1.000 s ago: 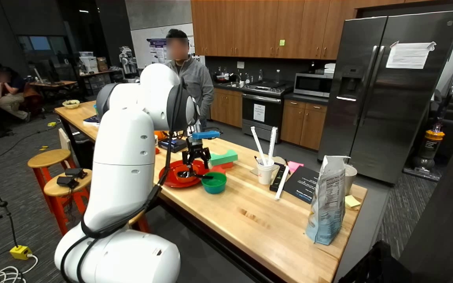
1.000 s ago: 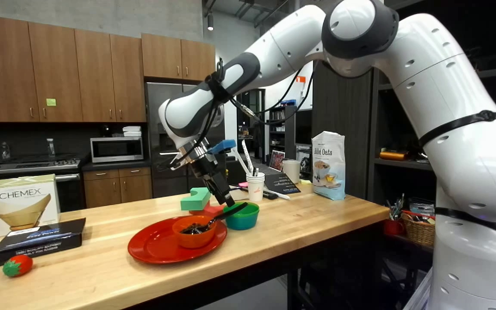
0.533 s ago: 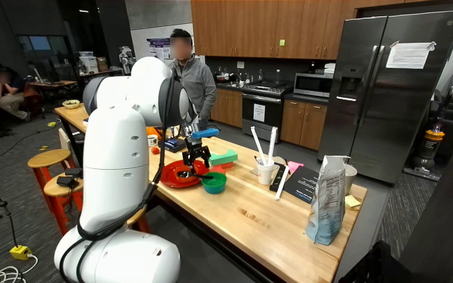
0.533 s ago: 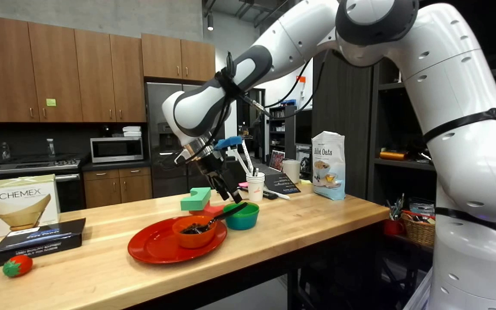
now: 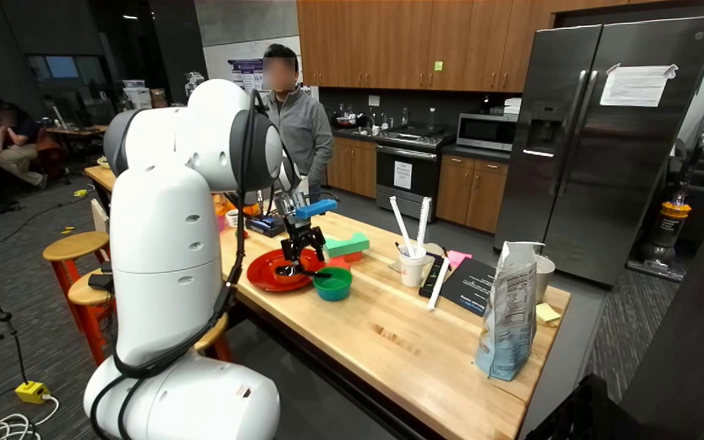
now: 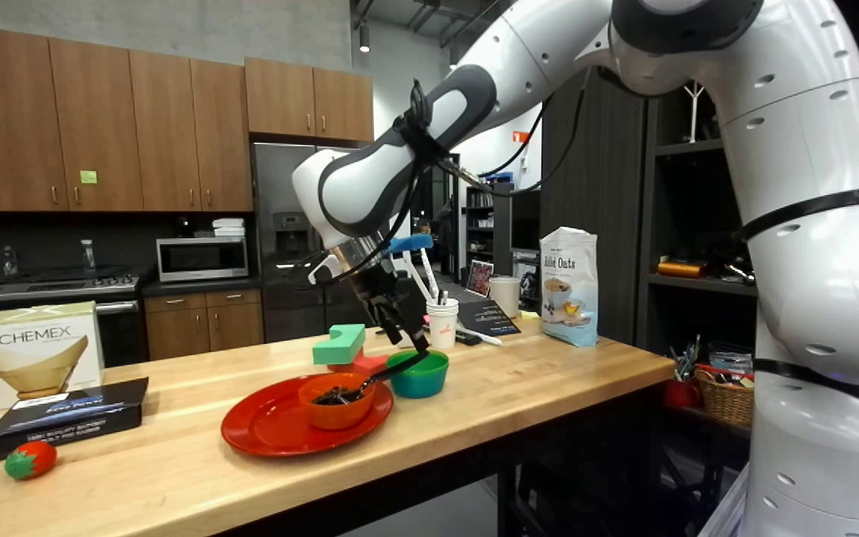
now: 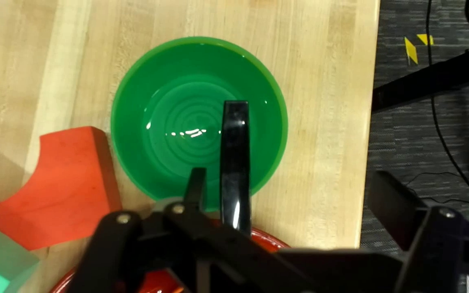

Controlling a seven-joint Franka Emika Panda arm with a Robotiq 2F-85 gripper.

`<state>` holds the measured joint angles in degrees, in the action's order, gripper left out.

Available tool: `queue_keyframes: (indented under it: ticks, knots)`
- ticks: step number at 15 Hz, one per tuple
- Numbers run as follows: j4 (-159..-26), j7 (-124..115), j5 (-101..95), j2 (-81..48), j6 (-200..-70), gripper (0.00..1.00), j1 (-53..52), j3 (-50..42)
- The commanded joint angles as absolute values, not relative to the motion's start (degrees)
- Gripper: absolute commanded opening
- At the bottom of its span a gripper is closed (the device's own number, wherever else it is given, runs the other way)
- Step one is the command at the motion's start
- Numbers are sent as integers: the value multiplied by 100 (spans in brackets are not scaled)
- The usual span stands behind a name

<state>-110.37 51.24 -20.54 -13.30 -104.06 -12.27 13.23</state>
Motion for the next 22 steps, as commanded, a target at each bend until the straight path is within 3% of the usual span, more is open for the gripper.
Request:
queue_keyframes:
  ticks: [1, 22]
  knots:
    - [-11554, 5122, -2312, -968, -10881, 100, -1177, 1299]
    - [-11777, 4998, -2255, -1043, -11683, 100, -956, 1087]
